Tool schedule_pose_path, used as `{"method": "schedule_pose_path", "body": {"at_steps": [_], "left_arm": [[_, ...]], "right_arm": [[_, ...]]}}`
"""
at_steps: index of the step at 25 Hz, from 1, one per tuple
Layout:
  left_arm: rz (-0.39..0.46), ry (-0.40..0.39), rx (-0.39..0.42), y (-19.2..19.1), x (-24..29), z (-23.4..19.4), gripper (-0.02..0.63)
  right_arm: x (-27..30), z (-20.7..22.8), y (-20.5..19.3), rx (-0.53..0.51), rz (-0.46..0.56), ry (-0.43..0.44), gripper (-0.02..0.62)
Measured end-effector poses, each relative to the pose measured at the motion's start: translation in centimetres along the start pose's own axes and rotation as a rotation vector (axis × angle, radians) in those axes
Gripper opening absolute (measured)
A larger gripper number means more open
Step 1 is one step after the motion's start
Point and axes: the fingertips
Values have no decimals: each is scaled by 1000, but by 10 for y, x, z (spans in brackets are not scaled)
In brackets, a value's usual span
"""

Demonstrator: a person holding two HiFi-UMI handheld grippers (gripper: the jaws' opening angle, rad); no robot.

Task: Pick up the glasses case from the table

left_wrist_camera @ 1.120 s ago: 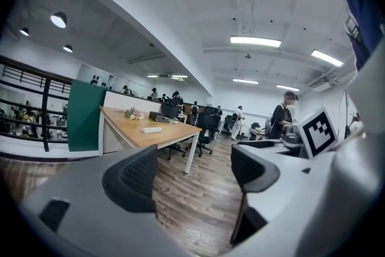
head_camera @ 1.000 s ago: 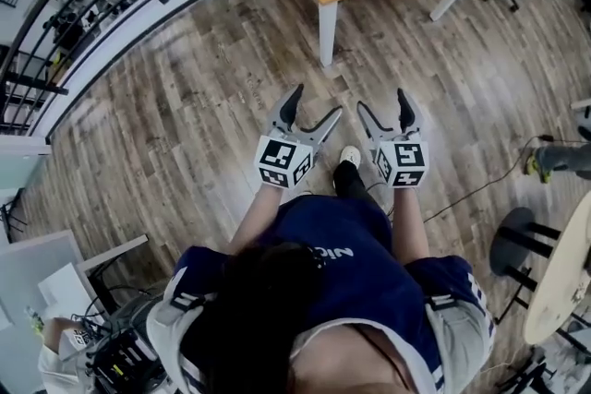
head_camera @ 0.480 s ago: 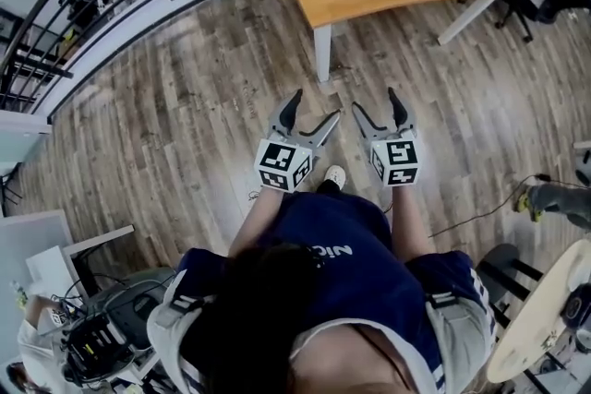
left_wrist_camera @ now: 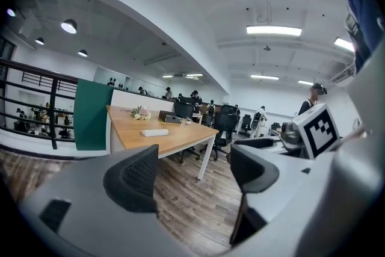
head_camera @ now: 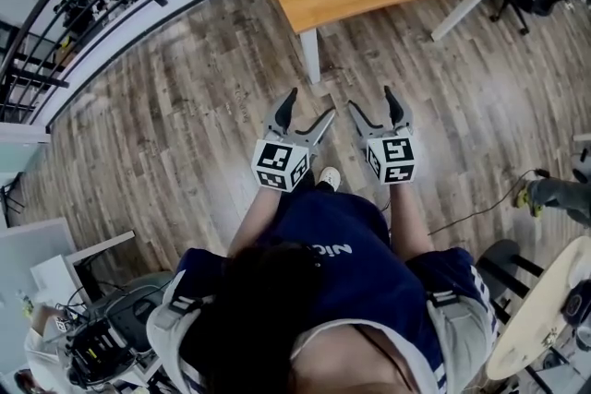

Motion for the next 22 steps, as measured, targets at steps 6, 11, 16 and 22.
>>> {"method": "schedule_pose_path", "body": {"at_steps": [6,11,16,22], "left_arm": [[-29,6,-20,-11,21,-15,375],[-25,-1,-26,0,63,-40,376],[-32,-26,-28,16,120,-66,375],[-58,-91,-9,39,191,-101,374]], "right_arm": [[16,12,-1,8,0,-2,356],[49,35,11,3,-6,-12,359],[94,67,26,8,-26,-24,357],[152,105,51,23,-50,-72,357]]}}
Point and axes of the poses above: the fingertips, and each gripper's own axes: x forward along the fingers, z to its right, y out of its top, and after that the axes turned 14 degrees about y, right-handed
